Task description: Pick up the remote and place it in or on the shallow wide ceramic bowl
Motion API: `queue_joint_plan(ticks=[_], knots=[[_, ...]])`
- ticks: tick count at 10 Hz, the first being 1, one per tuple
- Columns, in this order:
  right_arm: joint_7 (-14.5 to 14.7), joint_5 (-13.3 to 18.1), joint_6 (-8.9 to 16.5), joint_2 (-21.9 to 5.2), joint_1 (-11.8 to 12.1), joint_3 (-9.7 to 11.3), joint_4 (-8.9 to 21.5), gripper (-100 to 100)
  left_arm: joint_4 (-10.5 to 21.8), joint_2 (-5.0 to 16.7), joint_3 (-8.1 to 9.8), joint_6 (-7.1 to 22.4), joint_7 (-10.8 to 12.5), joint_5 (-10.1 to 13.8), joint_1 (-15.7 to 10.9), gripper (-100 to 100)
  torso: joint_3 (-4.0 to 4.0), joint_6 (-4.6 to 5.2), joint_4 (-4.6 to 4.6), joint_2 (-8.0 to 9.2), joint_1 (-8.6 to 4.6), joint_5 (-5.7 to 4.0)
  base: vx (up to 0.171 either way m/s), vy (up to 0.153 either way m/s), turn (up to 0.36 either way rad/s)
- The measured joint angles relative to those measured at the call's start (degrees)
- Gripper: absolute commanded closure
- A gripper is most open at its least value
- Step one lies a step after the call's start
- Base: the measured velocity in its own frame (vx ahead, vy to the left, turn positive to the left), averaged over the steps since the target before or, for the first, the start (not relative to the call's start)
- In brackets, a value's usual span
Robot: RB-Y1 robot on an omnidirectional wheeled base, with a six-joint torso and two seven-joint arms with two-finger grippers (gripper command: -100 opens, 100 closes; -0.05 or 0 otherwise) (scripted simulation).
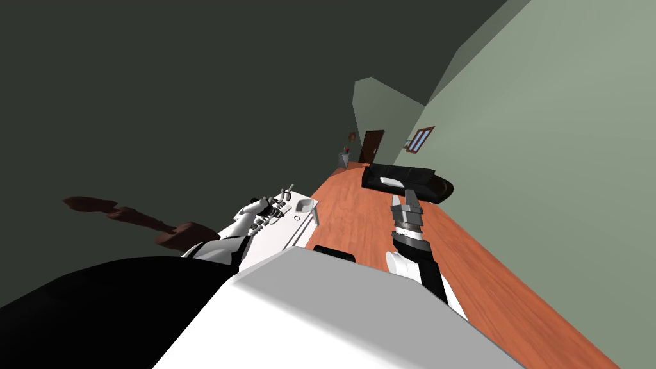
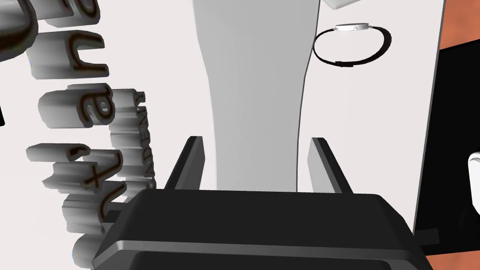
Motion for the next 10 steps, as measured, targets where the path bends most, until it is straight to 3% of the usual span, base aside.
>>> queue_joint_plan(ticks=[10], knots=[[0.00, 0.00, 0.00, 0.00, 0.01, 0.00, 0.00, 0, -2.33, 8.71, 0.99, 11.94, 0.58, 0.74, -1.87, 100, -0.11, -0.04, -0.02, -0.21, -0.30, -0.11, 0.073, -0.089, 0.054]])
